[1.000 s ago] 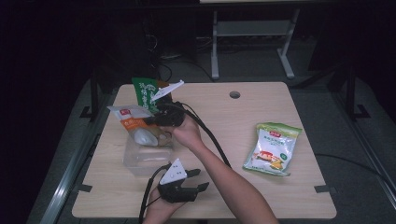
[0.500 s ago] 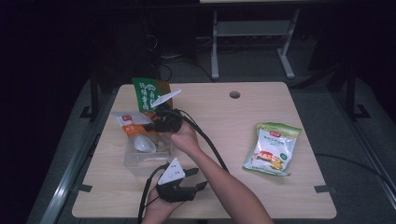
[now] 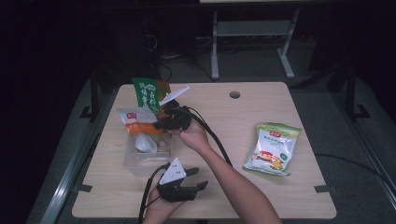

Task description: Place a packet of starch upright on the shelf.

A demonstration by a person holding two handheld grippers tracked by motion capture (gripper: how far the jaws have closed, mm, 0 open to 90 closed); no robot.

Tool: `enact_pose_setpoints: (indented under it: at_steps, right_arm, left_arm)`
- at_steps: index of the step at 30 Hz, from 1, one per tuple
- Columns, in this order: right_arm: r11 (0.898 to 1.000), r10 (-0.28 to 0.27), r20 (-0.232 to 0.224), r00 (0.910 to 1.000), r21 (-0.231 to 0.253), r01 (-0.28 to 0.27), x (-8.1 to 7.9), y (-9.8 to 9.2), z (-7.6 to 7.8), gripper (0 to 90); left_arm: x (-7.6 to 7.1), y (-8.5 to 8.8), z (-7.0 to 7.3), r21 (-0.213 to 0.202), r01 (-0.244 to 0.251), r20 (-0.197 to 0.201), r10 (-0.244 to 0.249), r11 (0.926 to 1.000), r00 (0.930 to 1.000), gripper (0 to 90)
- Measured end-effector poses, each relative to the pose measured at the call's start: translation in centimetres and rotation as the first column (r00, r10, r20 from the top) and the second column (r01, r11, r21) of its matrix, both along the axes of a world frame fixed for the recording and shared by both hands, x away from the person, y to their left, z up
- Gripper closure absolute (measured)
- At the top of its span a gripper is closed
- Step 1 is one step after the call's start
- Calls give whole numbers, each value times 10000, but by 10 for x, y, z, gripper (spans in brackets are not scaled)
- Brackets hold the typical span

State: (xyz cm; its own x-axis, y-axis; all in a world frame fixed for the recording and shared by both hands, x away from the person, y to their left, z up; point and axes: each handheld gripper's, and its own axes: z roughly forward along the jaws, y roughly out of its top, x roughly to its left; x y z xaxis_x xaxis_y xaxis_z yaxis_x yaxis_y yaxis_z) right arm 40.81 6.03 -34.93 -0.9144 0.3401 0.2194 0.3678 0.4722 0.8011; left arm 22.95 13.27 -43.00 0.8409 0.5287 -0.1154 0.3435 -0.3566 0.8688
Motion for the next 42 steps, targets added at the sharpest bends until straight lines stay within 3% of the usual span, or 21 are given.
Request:
enact_pose_setpoints:
  at_steps: [16,20,32,40,42]
  right_arm:
    - [9995,-57,339,9994,-308,68,0,-2,-1,892]
    - [9998,144,21,9999,-129,-144,2,-6,1,786]
    - [9989,-466,-4,9989,-90,466,0,-43,15,657]
    - [9978,-642,86,9979,-188,644,-2,-71,15,607]
    - [9976,-681,-152,9976,-126,679,-3,-77,15,597]
  left_arm:
    - [1,-1,-1,-1,21,-25,-21,10000,10000,436]
    - [1,-1,-1,42,24,-36,-24,10000,10000,428]
    - [2,-3,-2,145,-55,-78,56,9999,10000,393]
    - [4,-4,-3,246,-53,-135,57,9997,9999,377]
    - [4,-4,-3,277,-52,-115,55,9996,9999,376]
